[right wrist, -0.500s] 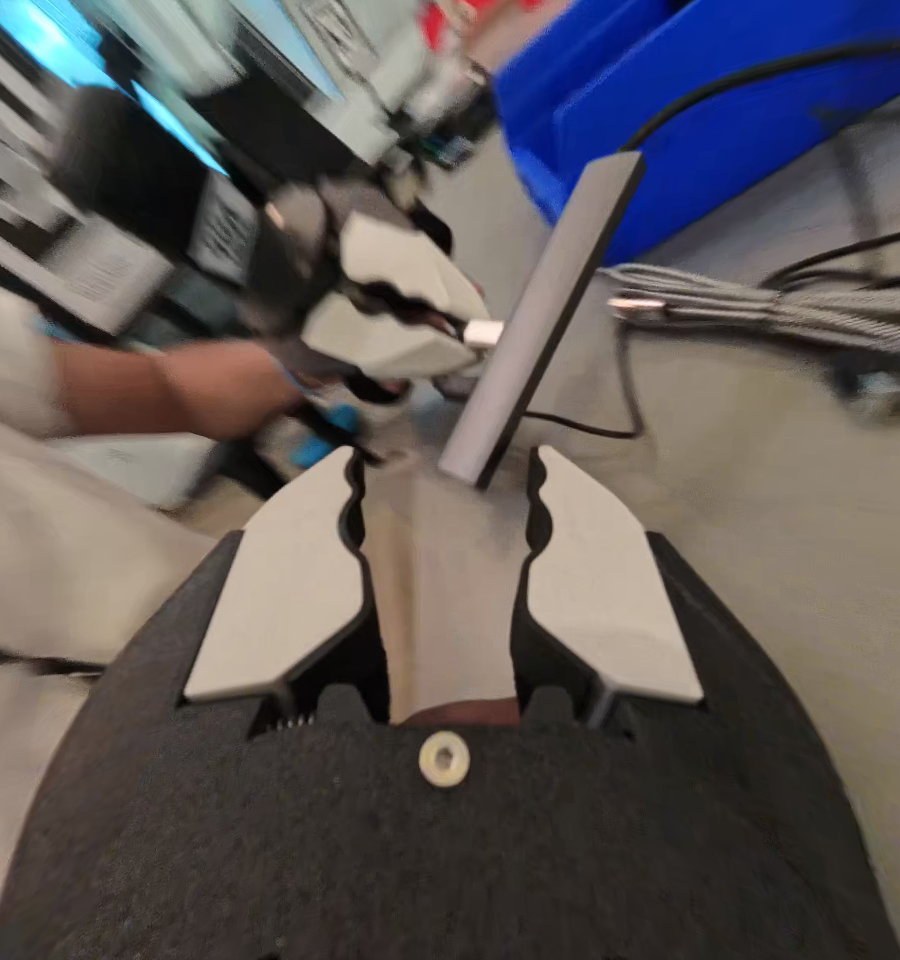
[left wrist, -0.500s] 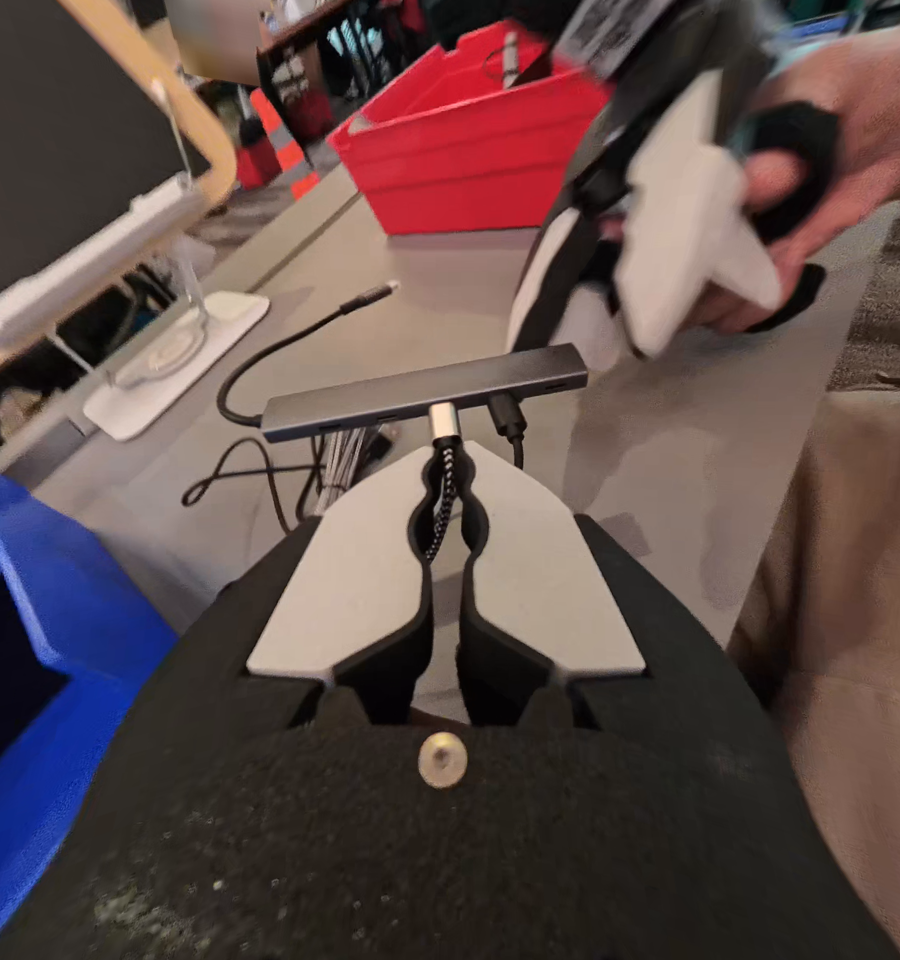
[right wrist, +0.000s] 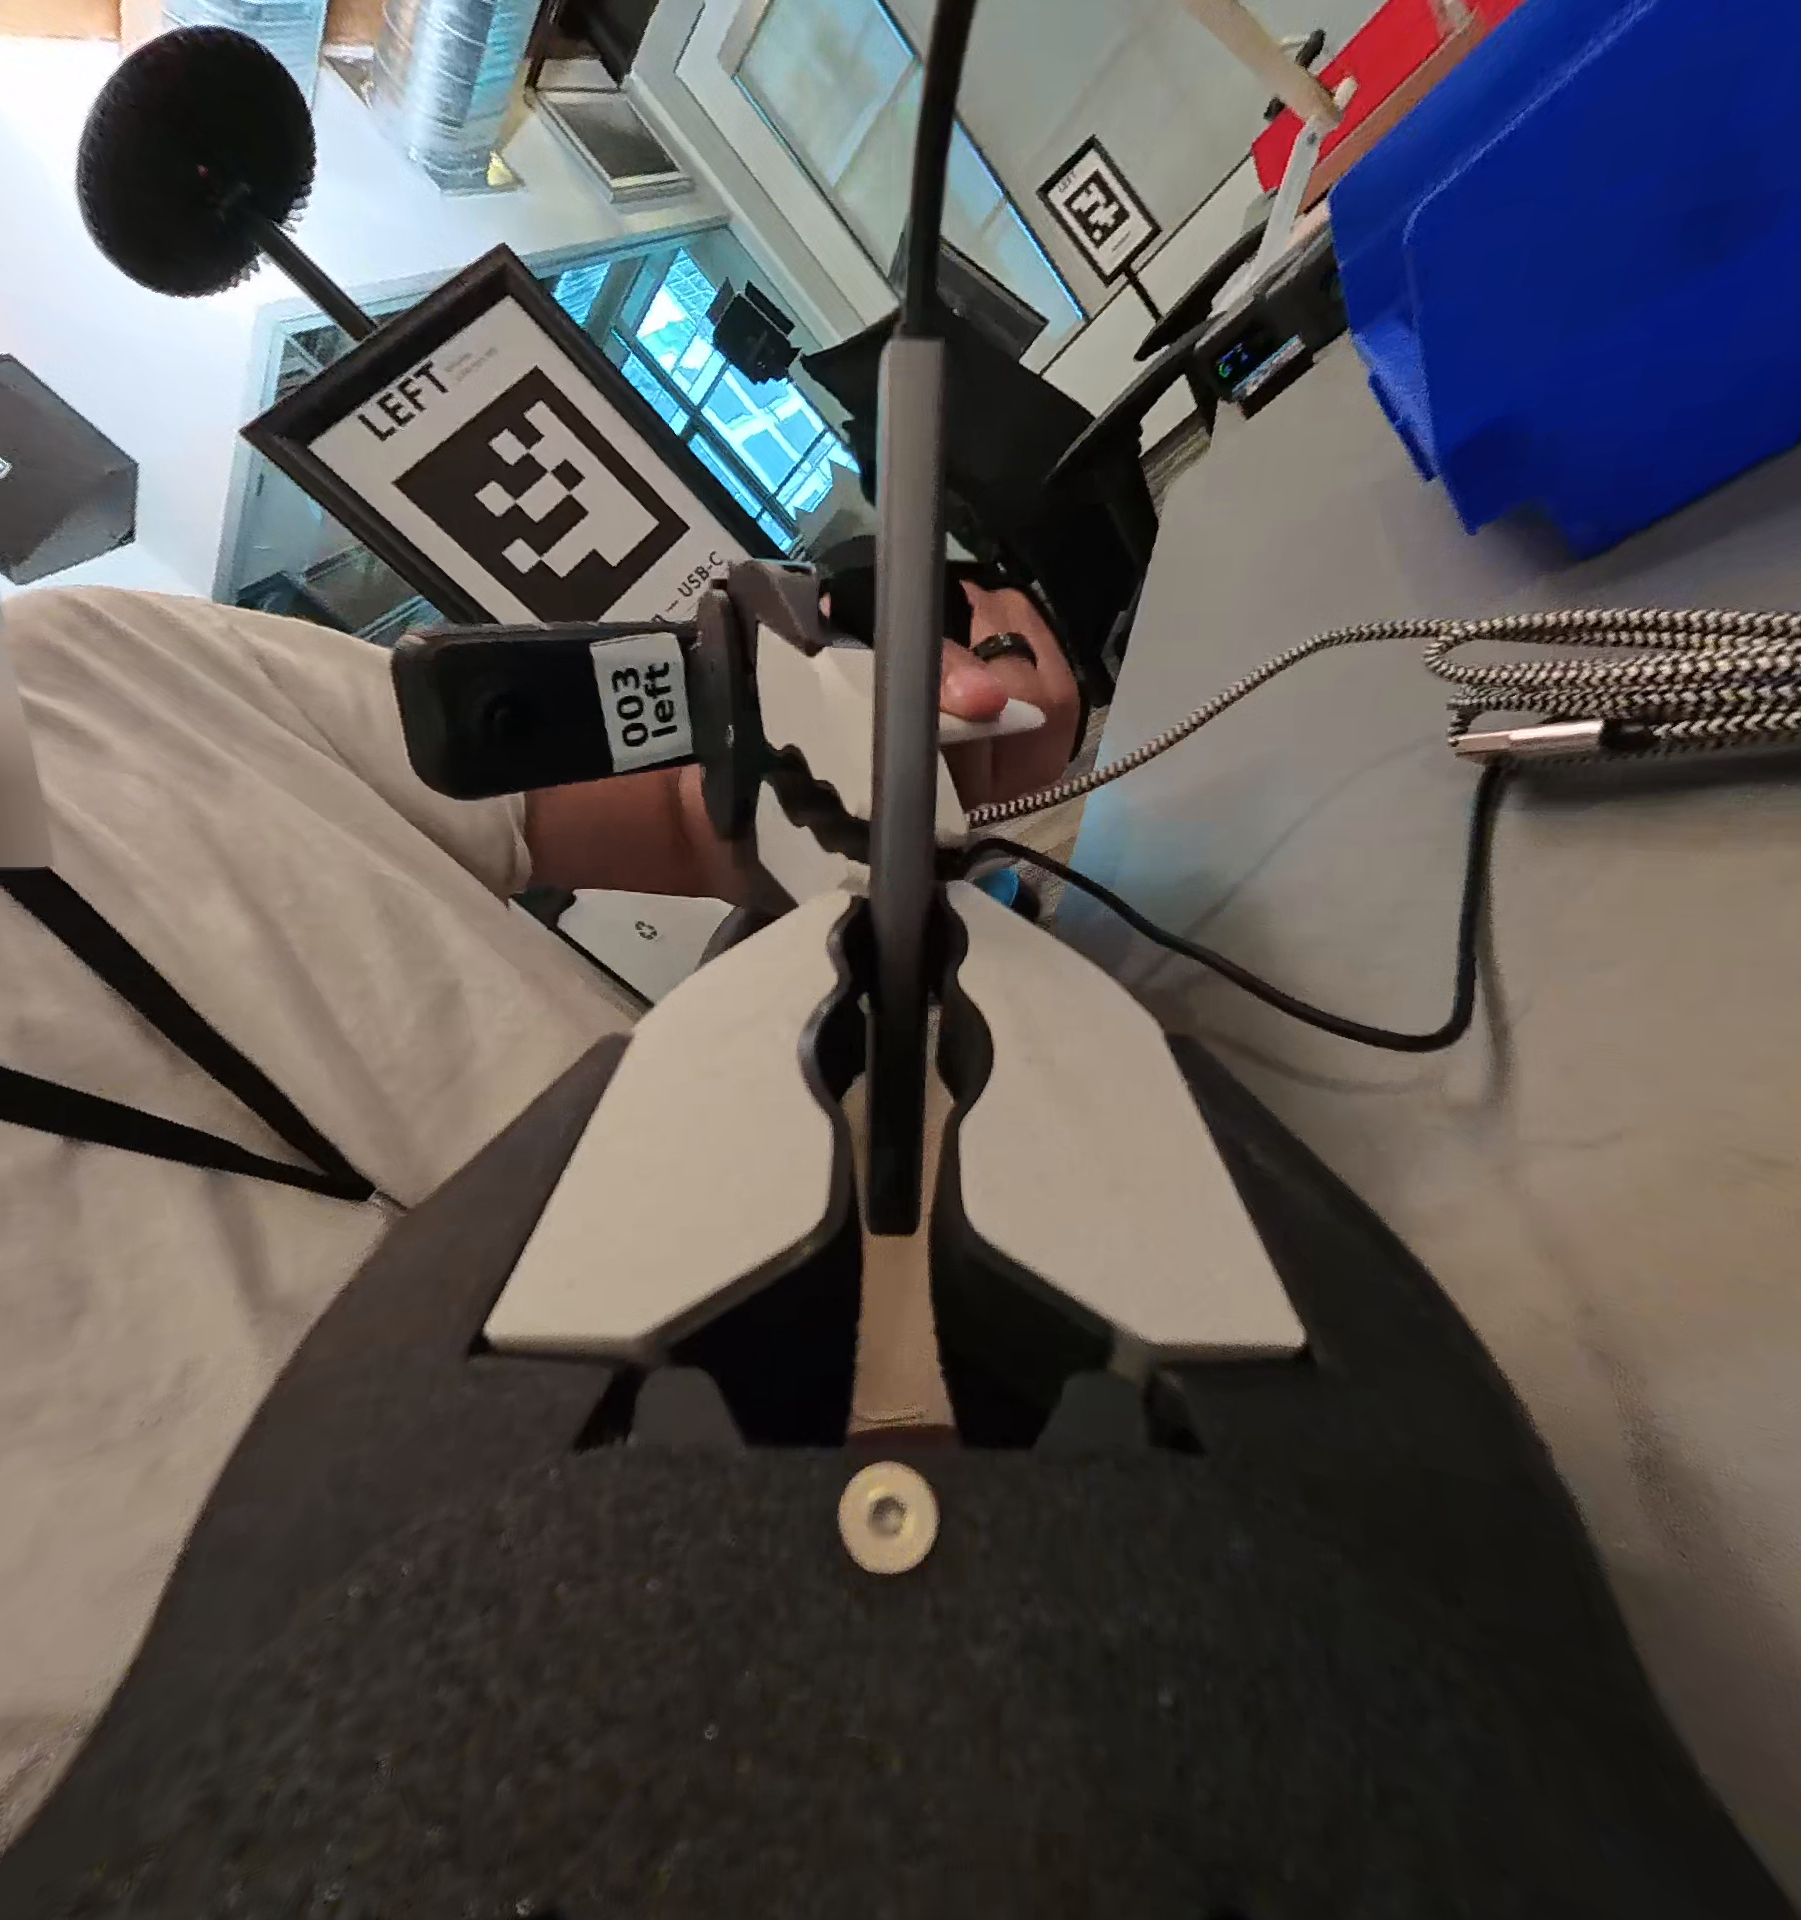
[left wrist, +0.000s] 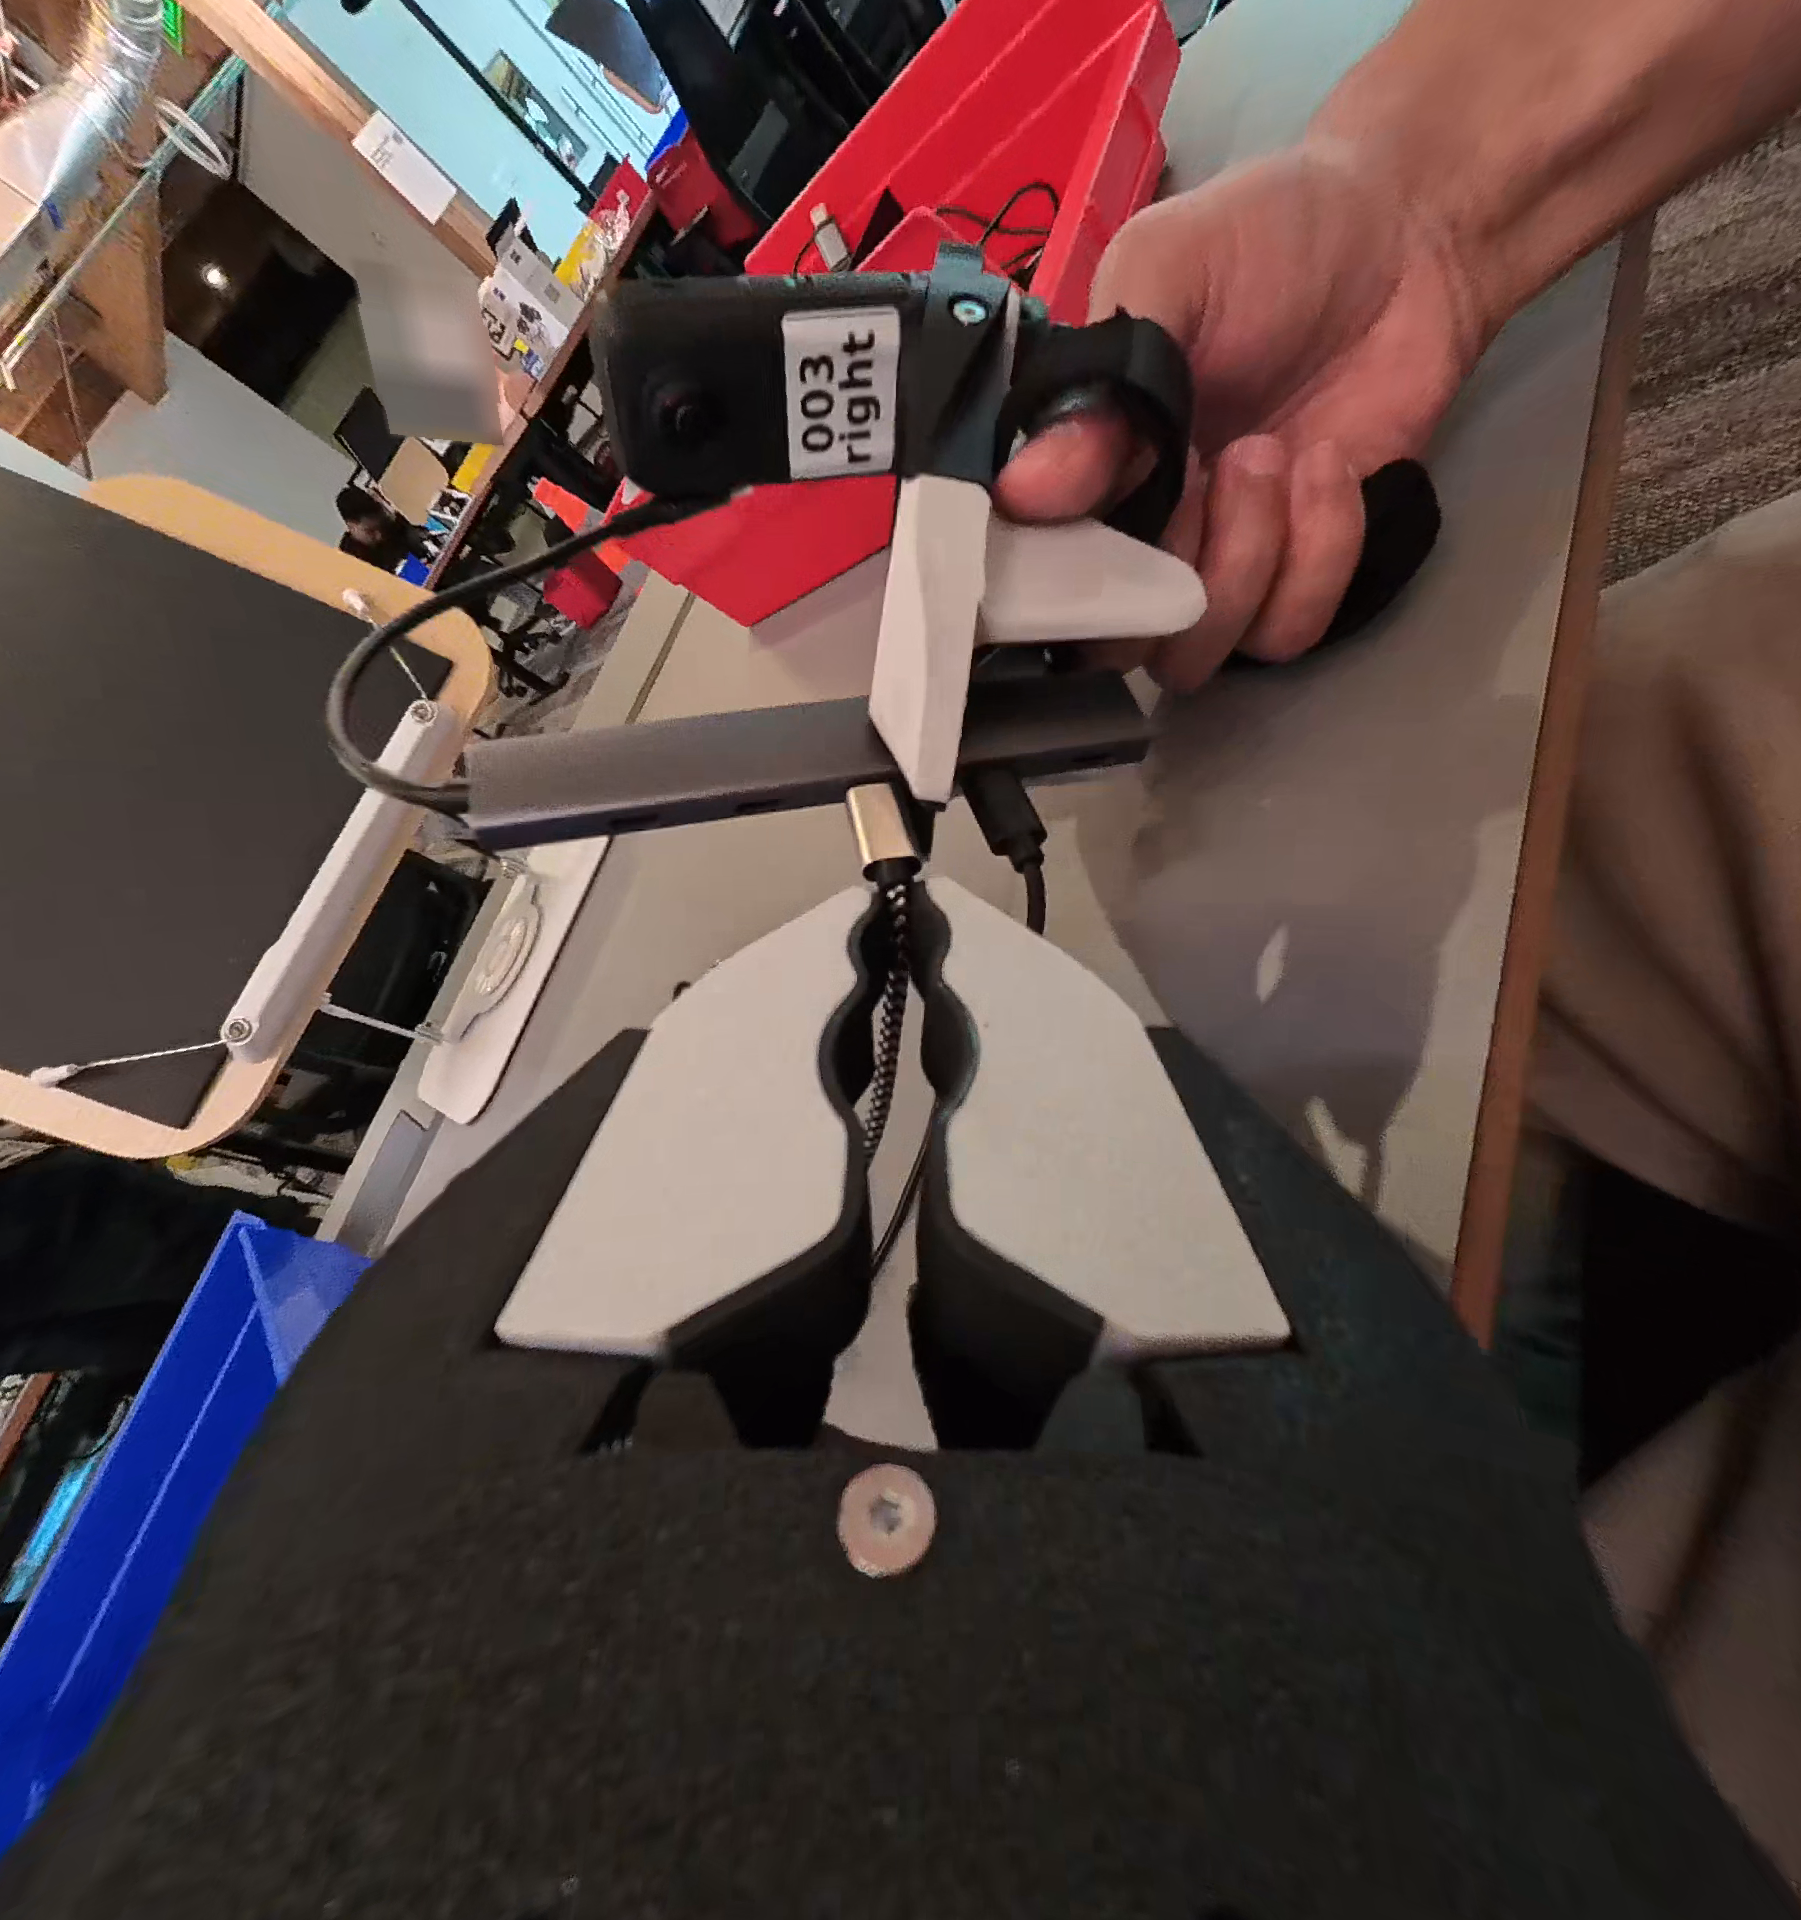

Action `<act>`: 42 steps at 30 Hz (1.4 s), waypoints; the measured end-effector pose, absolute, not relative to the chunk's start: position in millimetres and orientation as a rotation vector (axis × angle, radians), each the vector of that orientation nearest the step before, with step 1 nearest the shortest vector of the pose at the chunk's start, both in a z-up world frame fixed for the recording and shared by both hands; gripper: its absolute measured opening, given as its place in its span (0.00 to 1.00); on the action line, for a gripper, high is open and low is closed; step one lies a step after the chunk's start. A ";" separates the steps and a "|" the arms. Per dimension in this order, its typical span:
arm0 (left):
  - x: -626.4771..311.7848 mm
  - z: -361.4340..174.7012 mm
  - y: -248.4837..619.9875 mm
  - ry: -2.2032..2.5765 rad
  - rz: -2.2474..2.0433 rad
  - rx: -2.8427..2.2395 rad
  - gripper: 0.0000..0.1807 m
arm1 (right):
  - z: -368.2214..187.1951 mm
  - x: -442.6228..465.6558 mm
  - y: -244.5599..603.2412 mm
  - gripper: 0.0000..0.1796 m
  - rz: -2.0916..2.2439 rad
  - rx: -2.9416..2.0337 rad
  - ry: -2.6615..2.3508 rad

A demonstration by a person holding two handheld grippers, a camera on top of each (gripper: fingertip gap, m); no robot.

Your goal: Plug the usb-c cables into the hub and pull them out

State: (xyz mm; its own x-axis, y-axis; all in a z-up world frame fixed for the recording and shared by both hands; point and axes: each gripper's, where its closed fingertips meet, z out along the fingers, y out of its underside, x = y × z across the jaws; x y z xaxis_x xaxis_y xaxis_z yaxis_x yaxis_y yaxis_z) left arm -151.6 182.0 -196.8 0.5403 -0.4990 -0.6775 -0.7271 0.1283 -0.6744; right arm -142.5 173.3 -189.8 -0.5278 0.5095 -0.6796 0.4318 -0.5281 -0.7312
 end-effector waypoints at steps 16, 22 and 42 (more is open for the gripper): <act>-149.9 -194.5 174.9 1.071 0.126 -1.548 0.02 | -186.3 -141.6 173.5 0.05 2.210 -1.429 -1.480; -149.3 -193.6 174.1 1.063 0.106 -1.550 0.02 | -185.6 -141.1 174.8 0.05 2.201 -1.412 -1.462; -223.1 -233.6 223.2 0.741 0.147 -1.947 0.01 | -186.5 -163.1 208.7 0.05 2.100 -1.491 -1.263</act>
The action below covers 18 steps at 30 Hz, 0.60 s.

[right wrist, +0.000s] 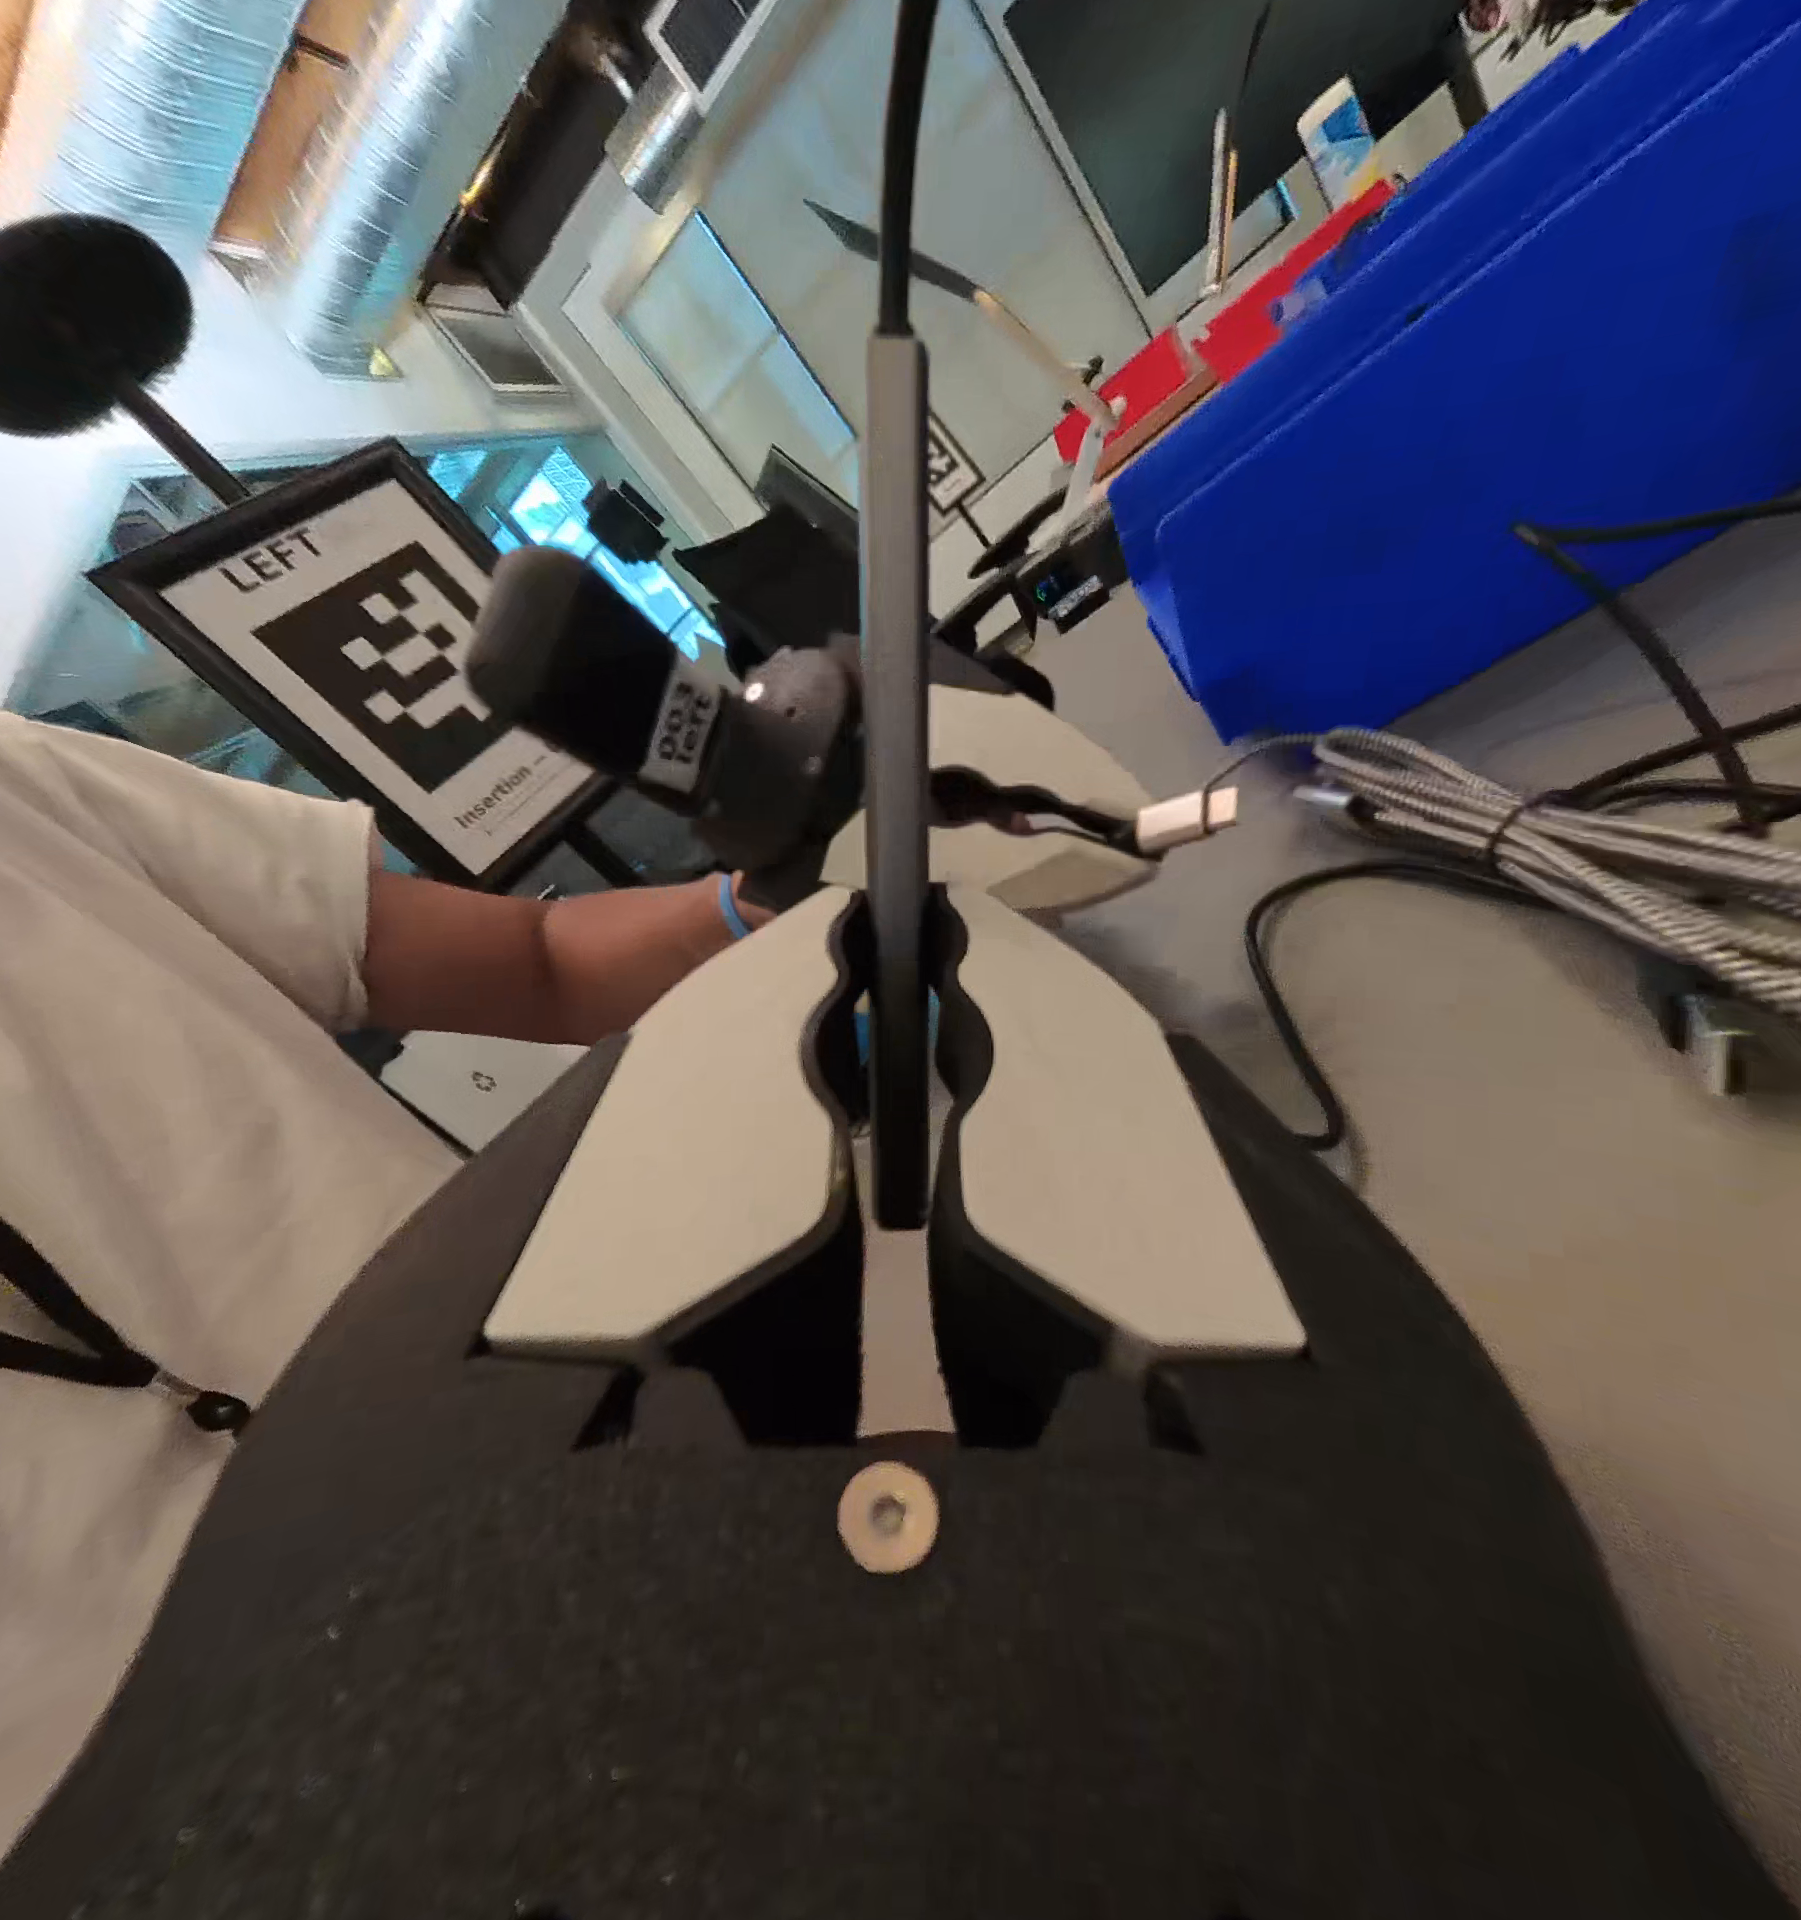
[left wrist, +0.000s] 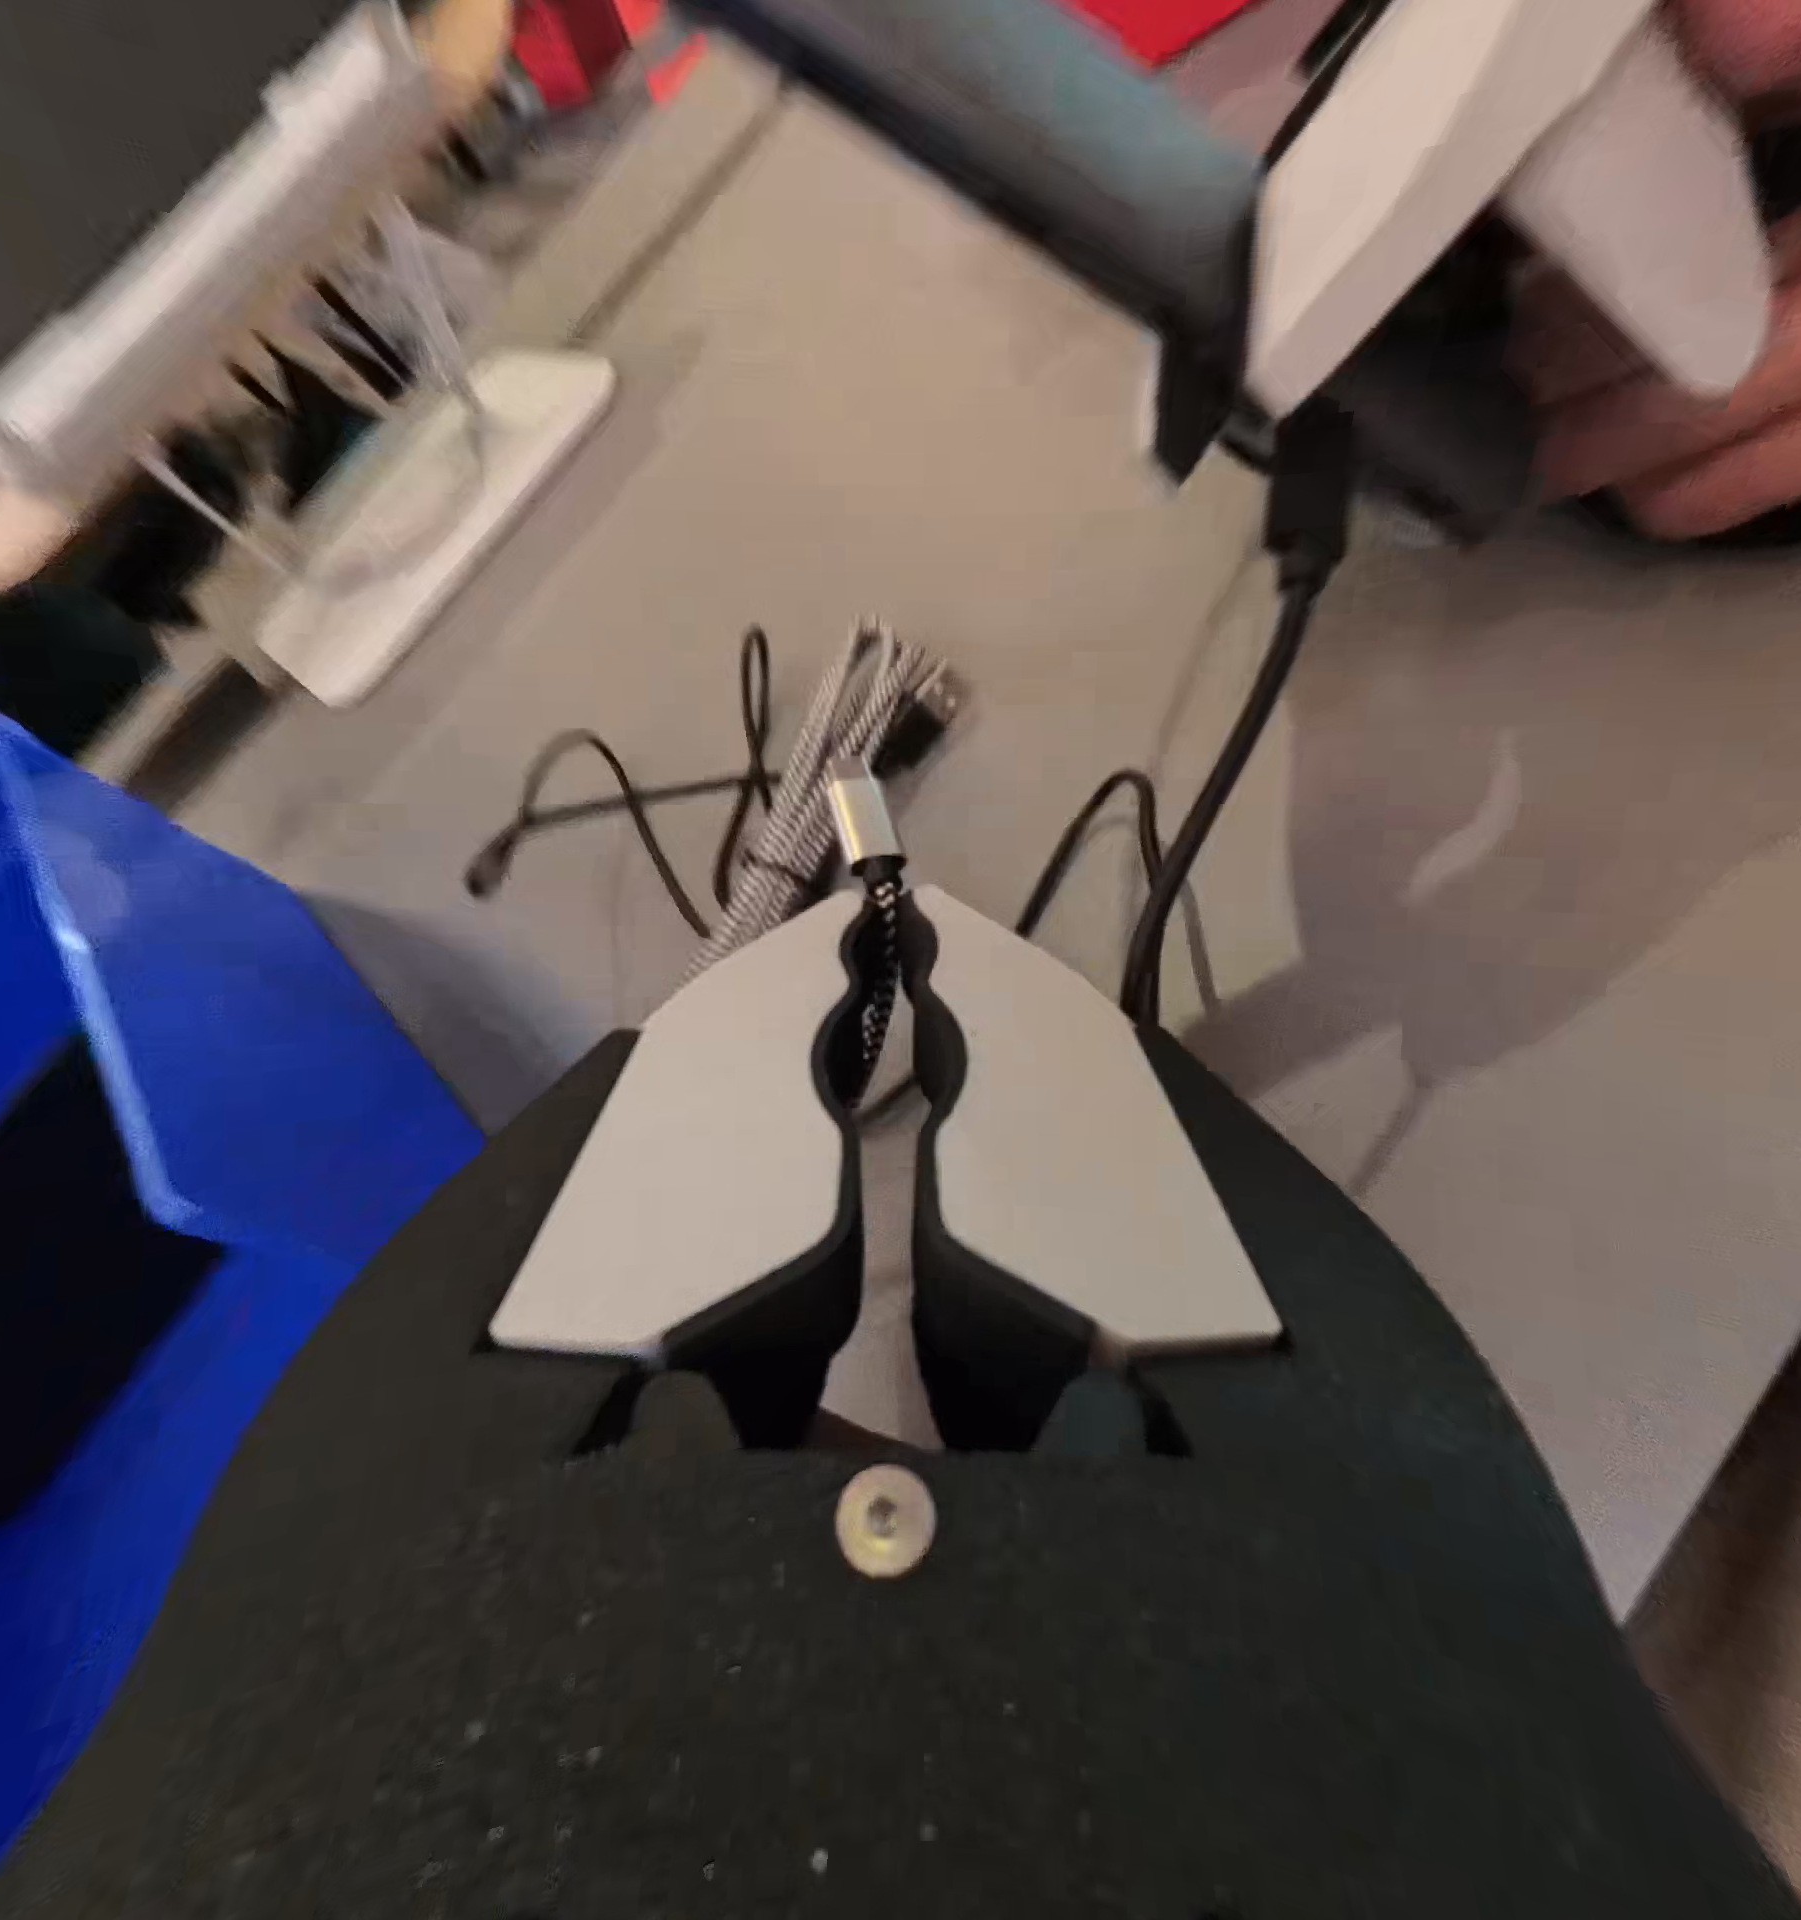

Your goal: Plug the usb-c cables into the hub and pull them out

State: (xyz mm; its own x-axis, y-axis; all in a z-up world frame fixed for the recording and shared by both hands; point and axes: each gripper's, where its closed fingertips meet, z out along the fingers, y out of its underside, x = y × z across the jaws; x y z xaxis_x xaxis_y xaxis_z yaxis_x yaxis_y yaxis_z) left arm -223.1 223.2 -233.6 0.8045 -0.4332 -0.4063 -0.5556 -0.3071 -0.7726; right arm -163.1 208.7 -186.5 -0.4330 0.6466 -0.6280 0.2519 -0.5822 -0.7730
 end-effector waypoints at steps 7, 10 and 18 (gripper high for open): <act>-236.8 -238.5 218.2 0.552 0.028 -2.005 0.12 | -193.4 -167.0 210.0 0.05 2.037 -1.553 -1.277; -243.2 -227.9 213.5 0.513 0.037 -1.969 0.15 | -193.5 -166.7 208.5 0.05 2.045 -1.555 -1.286; -170.9 -189.7 174.1 0.846 -0.184 -1.675 0.19 | -190.1 -164.1 204.0 0.05 2.155 -1.559 -1.283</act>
